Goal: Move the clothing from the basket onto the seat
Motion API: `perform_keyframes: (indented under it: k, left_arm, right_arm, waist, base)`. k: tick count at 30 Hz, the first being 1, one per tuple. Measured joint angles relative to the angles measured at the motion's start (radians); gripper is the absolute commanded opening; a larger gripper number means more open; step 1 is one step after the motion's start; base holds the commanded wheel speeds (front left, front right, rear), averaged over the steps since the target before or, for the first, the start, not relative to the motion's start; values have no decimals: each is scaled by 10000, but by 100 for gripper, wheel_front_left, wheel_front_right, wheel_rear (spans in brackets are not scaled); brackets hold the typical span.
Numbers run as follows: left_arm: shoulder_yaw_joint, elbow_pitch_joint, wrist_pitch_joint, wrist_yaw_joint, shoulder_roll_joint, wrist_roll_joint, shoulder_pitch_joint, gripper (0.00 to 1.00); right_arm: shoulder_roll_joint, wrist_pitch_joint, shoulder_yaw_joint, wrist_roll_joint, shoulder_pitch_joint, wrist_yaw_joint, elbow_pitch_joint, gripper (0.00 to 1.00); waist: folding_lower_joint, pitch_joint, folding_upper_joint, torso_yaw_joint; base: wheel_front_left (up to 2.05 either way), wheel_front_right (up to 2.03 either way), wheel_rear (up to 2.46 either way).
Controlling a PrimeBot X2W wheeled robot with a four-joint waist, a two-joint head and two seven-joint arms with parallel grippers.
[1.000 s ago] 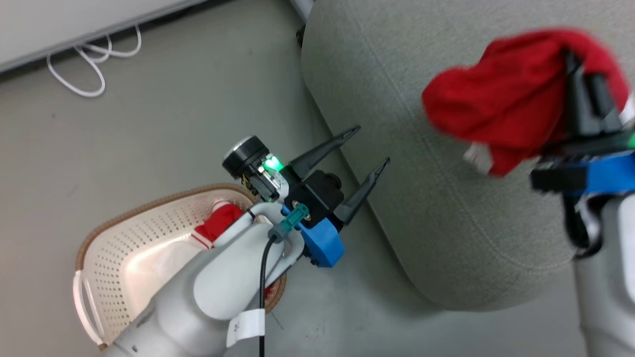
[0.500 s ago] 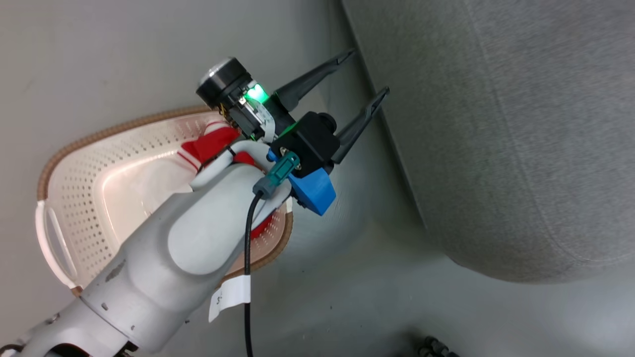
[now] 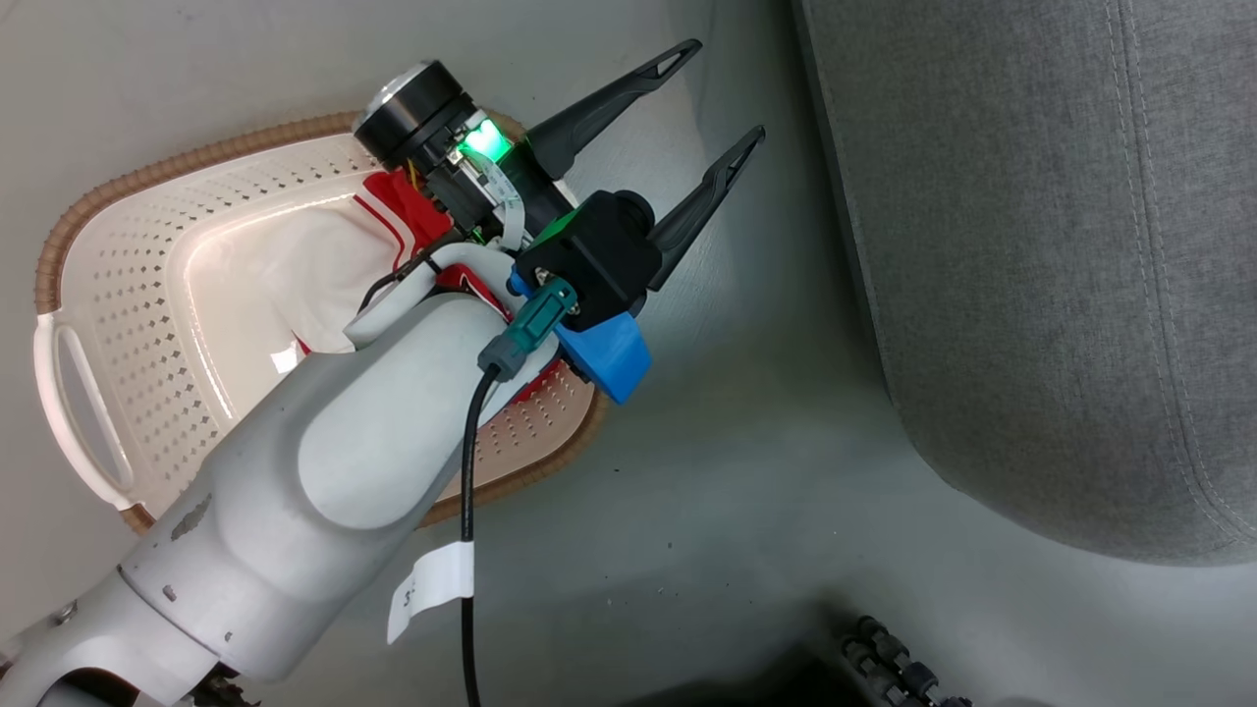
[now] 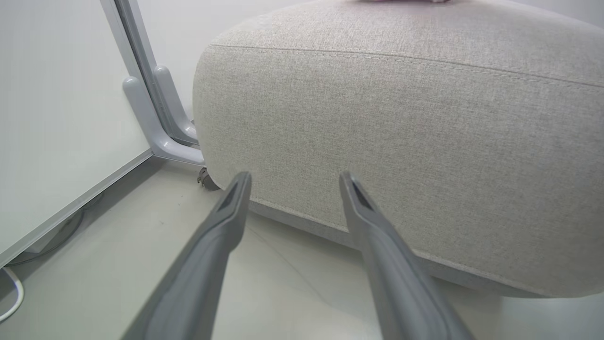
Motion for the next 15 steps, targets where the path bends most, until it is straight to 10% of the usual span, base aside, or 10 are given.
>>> perform_keyframes:
  k: [11,13,15]
  left_arm:
    - [-105,-196,88,86,63,-59,-7,100]
    - [-117,-219,92,94,69,-65,-19,100]
    - [-130,-211,84,105,69,-132,-18,100]
  right_arm:
    - [813,0,-56,-63,815,-2,926,7]
    - [872,0,-27,-63,885,0,951,100]
    - [938,0,-94,29,1029,0,930,100]
  waist:
    - [0,-26,0,10]
    - [0,-48,0,28]
    - [0,-103,0,51]
  base:
    - [0,0,0]
    - [0,0,0]
    - [0,0,0]
